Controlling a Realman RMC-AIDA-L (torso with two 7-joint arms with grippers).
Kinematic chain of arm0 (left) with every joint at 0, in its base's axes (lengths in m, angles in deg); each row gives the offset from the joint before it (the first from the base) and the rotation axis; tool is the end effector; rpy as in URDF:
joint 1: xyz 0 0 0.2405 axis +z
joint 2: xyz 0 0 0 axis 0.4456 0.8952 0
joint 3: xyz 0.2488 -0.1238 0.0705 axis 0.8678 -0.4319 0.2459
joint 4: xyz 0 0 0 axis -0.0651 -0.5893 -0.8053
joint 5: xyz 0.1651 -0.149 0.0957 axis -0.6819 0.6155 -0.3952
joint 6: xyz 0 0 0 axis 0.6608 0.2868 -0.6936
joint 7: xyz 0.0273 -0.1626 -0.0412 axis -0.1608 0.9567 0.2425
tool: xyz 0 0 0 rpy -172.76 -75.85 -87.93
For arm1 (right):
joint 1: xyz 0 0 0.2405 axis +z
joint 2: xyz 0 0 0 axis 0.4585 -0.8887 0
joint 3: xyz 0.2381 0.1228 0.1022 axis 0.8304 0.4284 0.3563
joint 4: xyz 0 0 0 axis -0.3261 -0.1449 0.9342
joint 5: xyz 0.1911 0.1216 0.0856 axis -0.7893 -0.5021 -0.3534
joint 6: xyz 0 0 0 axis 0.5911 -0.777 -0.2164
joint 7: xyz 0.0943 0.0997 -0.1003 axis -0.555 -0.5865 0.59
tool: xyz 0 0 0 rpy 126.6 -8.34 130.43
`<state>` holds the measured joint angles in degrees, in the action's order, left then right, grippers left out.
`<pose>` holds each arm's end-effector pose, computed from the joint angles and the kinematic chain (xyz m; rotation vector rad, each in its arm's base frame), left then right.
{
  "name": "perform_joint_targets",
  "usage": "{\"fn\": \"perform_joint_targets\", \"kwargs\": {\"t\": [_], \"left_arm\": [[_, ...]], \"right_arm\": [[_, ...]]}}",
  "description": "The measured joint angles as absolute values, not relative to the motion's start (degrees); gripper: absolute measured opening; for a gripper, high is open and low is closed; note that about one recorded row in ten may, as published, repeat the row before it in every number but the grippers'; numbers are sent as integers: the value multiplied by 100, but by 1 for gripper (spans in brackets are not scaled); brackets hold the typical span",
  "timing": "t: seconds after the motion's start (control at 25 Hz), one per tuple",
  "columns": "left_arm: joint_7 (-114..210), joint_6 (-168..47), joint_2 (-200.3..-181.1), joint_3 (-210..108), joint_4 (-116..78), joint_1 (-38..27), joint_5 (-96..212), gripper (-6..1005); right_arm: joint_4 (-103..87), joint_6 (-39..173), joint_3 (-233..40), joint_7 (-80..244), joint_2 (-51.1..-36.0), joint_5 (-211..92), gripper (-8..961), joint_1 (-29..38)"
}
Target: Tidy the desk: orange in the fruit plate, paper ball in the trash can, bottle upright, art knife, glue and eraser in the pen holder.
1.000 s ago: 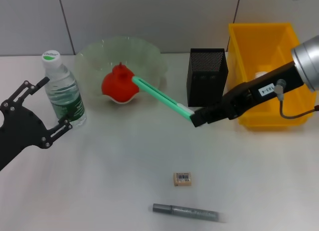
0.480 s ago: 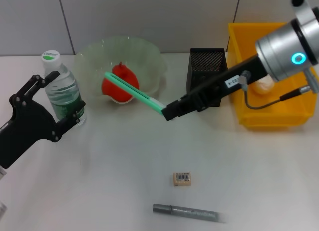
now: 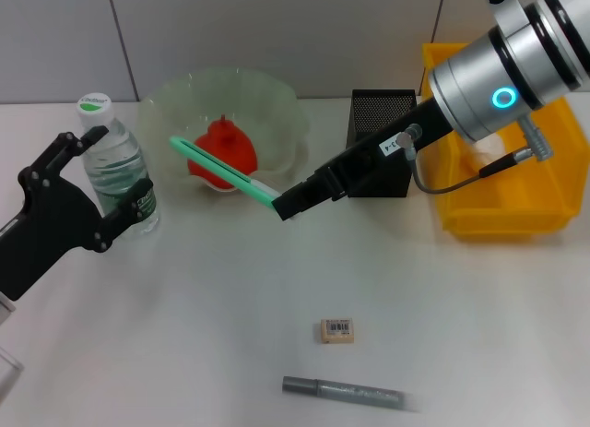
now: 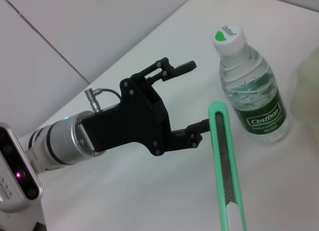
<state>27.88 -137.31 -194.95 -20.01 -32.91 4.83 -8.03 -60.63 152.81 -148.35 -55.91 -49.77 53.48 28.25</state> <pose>-0.3492 0.3482 -0.0279 -1.8561 0.5956 -0.3128 0.0839 0.4444 -0.0446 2.9431 -1.0458 -0.0993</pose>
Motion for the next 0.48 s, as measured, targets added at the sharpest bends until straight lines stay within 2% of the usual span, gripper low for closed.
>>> {"fn": "perform_joint_targets", "kwargs": {"t": [0.48], "left_arm": [[2364, -13885, -19479, -1991, -2894, 574, -715, 755]], "right_arm": [[-5529, 15359, -14779, -5989, -4949, 4990, 183, 2771]]}}
